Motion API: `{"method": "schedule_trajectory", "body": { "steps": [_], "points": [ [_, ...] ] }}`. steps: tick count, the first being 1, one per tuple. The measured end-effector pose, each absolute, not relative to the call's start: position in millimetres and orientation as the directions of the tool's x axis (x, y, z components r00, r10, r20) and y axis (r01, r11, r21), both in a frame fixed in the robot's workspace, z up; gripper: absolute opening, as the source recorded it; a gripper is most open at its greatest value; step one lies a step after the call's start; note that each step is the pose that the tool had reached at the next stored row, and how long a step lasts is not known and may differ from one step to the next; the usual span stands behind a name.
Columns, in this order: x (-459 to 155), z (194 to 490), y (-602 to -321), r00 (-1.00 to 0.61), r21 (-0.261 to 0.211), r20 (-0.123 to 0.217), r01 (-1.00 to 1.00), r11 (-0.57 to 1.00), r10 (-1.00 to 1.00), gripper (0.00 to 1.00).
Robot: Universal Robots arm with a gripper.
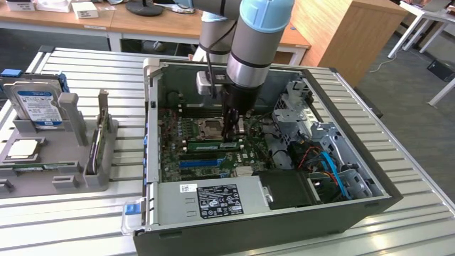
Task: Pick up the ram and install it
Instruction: 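Insert the ram into the slot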
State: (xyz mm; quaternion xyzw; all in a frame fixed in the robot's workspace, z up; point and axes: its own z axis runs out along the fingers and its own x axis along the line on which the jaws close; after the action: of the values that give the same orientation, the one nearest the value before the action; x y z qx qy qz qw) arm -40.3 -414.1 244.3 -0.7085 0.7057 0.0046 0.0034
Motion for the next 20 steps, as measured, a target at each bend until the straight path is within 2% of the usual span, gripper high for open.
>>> {"method": "schedule_trajectory", "body": {
  "steps": [10,20],
  "points": [
    [-40,259,-414,0.004,0.002,-0.011,-1.000,-0.004,-1.000,0.25],
    [-40,260,-414,0.004,0.002,-0.010,-1.000,-0.004,-1.000,0.25]
  ]
}}
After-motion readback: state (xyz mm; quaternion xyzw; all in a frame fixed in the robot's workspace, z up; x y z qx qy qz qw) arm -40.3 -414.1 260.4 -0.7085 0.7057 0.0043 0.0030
